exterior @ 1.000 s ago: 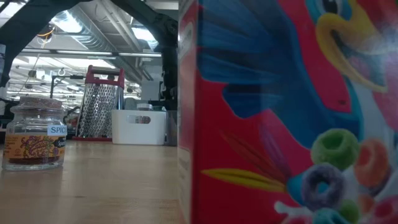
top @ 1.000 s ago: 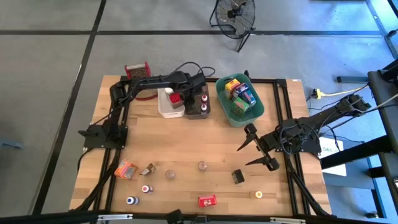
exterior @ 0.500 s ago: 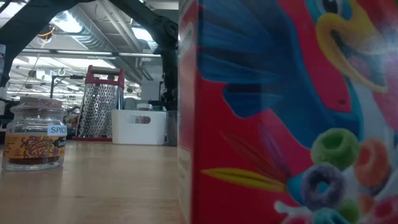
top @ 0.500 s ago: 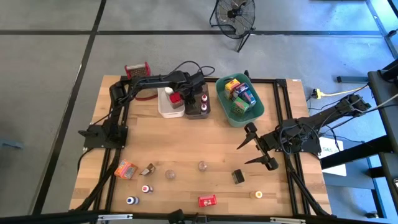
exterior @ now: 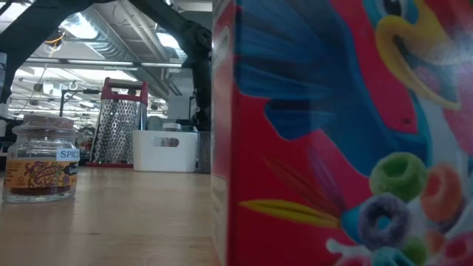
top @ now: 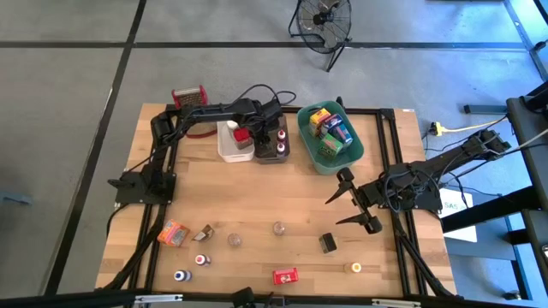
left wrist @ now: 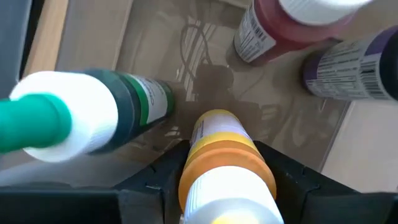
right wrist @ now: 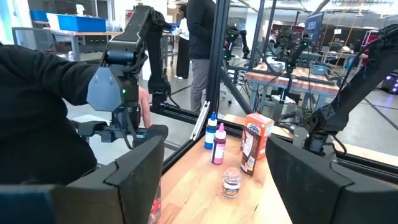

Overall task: Pick & Place Kitchen Items
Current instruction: Put the left yellow food coloring bottle into the middle black transparent bin, then put the black spice can into the left white bin

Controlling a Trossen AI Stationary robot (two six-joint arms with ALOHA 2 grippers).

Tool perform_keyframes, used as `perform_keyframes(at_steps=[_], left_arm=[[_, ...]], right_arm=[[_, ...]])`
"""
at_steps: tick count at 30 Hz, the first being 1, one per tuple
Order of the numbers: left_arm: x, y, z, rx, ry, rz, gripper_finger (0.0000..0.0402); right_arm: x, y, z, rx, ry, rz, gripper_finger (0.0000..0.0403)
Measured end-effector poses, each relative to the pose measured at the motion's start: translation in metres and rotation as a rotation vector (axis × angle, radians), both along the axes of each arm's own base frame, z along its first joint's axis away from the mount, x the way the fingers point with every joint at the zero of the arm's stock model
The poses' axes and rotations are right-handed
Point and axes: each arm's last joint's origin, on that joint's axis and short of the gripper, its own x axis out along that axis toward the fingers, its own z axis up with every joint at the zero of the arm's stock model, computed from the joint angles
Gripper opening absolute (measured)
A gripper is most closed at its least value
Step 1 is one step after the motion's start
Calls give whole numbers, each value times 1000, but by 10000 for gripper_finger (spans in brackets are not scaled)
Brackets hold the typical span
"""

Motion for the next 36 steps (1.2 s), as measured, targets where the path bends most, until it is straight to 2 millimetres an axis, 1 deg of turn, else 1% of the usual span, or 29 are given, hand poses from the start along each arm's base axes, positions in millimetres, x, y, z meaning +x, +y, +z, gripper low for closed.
perform_keyframes(at_steps=[7,12,17,24,26,36], left_arm=[[-3,-2,-6,-13,14,1,185],[-2,-3,-5,-67,-18,-21,214],[-2,-3,-5,-53,-9,-25,240],[-2,-3,-6,-56,-7,-29,259],[-2,-3,-3,-60,1,-28,260],[-3,-3,24,-85,55,-26,261]], right_arm=[[0,0,0,0,0,0,285],[0,0,0,0,0,0,285],[0,0,0,0,0,0,285],[0,0,0,0,0,0,285],[0,0,0,0,0,0,285],[0,0,-1,-4,8,0,285]])
